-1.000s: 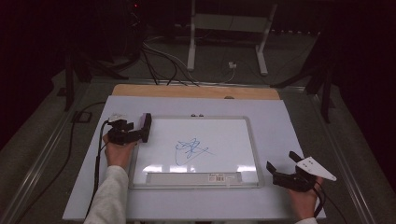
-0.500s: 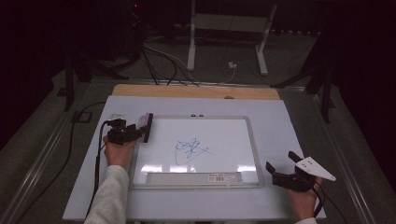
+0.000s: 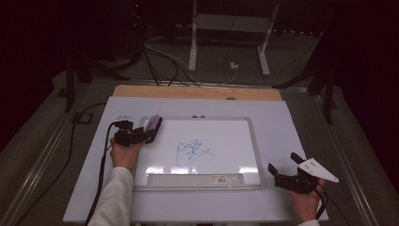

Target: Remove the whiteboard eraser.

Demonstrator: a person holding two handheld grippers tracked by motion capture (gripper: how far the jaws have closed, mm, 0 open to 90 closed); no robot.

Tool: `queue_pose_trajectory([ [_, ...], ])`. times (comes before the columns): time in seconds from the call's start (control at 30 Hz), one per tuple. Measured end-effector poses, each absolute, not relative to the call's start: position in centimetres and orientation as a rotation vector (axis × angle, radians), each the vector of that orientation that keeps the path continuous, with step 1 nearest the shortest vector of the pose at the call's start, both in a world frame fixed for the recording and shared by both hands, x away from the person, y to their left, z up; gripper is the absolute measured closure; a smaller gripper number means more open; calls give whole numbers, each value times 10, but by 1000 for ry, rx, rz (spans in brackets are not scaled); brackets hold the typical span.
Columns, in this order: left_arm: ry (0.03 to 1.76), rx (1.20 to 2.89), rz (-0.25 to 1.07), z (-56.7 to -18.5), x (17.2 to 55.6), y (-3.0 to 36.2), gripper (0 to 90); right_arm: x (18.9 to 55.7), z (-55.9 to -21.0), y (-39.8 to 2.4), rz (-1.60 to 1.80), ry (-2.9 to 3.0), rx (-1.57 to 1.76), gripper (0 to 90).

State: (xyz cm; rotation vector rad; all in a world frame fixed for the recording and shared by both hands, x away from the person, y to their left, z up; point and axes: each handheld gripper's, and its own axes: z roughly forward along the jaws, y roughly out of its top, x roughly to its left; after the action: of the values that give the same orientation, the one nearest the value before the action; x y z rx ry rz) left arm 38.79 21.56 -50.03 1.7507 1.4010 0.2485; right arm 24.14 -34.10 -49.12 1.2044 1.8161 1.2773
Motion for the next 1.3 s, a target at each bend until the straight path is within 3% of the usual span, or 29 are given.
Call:
queue_pose_trajectory([
  [0.2,1431,1785,284,-502,388,215,385,242,-491,-341,1278,1819,1202,3],
  [1.3,1373,1816,317,-488,383,211,412,242,-492,-341,1278,1824,1202,6],
])
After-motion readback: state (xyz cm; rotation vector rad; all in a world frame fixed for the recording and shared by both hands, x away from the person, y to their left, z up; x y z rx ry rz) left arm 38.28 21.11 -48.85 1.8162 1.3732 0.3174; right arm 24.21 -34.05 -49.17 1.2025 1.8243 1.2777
